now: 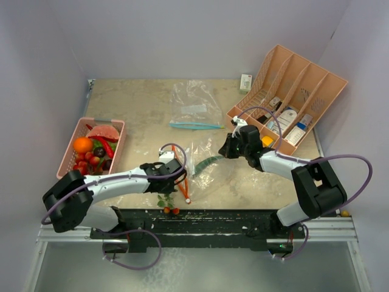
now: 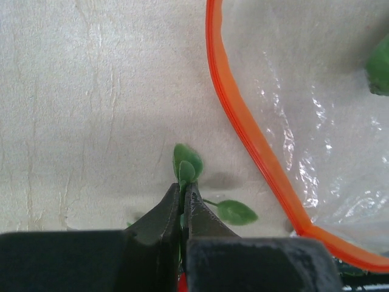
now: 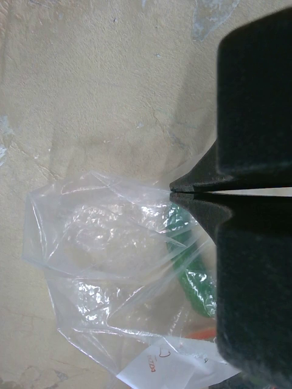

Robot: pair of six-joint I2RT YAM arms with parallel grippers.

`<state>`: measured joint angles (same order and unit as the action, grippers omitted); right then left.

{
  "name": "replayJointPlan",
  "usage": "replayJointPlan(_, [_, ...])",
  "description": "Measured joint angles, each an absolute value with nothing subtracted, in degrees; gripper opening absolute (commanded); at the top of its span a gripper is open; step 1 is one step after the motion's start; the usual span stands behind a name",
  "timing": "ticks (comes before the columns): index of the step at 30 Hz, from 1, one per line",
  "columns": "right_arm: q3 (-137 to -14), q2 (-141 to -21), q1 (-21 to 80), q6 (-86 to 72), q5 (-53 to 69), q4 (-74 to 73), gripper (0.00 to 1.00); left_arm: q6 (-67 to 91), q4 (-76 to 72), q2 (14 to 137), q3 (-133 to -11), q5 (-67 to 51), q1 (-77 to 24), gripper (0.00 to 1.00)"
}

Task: Open the zip-top bag and remove the fake food
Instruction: Pick up the fake fruit from the center of the board, then place the fake fruit in the bin.

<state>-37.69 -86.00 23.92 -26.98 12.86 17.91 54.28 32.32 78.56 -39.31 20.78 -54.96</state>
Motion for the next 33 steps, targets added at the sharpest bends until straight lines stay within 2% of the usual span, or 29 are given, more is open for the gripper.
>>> replayJointPlan(8, [-37.67,-86.0,23.92,-26.98,12.95,17.91,0.0,51.88,37.01,70.22,-41.56,19.22,-52.23,0.0])
replayJointPlan(15, [-37.63,-86.35,23.92,-27.03,13.32,18.37,0.0,44.07,40.69,64.47,-49.91,19.11,-37.5,0.0])
replayJointPlan(27, [-37.1,-85.8,23.81,-26.33,13.17,18.46,0.0,28.34,34.72,76.58,-68.03,13.61,-2.59,0.0])
replayJointPlan(33, [-37.04,-85.47,23.42,-25.67,12.99,17.78,0.0,27.55,30.3,87.46,-76.01,11.7,7.16,0.0])
